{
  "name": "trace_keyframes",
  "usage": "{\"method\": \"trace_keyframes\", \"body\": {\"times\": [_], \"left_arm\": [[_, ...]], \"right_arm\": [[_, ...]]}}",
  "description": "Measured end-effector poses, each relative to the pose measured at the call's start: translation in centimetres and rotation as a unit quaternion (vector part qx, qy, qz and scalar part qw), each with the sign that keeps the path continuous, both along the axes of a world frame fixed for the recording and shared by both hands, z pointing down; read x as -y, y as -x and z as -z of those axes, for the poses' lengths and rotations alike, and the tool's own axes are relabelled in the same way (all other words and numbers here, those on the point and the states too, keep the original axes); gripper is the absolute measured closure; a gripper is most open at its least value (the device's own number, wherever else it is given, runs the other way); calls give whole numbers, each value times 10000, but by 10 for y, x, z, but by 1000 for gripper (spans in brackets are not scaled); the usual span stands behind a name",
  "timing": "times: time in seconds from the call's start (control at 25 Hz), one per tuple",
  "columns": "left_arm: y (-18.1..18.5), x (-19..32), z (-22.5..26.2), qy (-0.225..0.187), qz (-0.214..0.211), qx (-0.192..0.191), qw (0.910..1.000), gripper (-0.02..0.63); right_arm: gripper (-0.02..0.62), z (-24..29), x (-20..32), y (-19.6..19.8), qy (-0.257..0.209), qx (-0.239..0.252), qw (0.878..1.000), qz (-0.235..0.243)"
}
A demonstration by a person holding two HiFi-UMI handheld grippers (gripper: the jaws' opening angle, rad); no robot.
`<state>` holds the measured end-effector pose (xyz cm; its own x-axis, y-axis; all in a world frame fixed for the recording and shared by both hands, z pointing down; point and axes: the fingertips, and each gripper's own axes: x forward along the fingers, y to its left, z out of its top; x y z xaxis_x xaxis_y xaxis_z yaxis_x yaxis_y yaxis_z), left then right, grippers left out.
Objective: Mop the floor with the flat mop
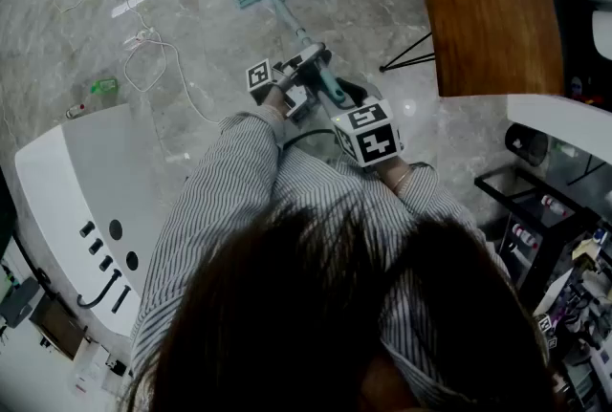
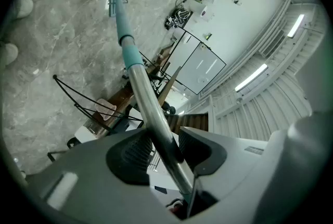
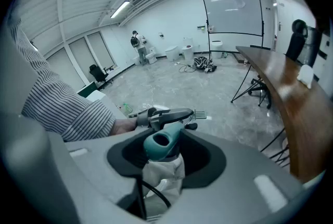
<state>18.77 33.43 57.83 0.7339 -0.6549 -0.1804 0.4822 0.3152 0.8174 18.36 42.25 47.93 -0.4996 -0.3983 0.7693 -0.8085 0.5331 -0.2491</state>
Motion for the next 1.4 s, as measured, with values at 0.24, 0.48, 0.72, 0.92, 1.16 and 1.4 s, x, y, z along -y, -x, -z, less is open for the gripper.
{"method": "trace_keyframes", "body": {"times": [0.24,0.48,0.72,0.92,1.16,1.4], "left_arm": [[-4,-7,2,53,-34,110,9999,456],[-7,-12,-4,77,57,246,9997,445],[-13,-12,-6,176,85,369,9991,445],[-12,1,-5,82,9,519,9986,436],[11,47,-14,120,72,556,9984,437],[61,141,-24,188,-224,629,9976,445]], "right_arm": [[442,-4,-4,-3,53,-58,10000,13],[442,-9,-9,-8,86,-59,9999,39],[442,-9,-9,-15,83,80,9998,-130],[442,-8,4,-12,48,104,9998,-147],[442,-17,47,10,125,-38,9999,-54],[443,-28,138,65,90,-216,9997,-63]]}}
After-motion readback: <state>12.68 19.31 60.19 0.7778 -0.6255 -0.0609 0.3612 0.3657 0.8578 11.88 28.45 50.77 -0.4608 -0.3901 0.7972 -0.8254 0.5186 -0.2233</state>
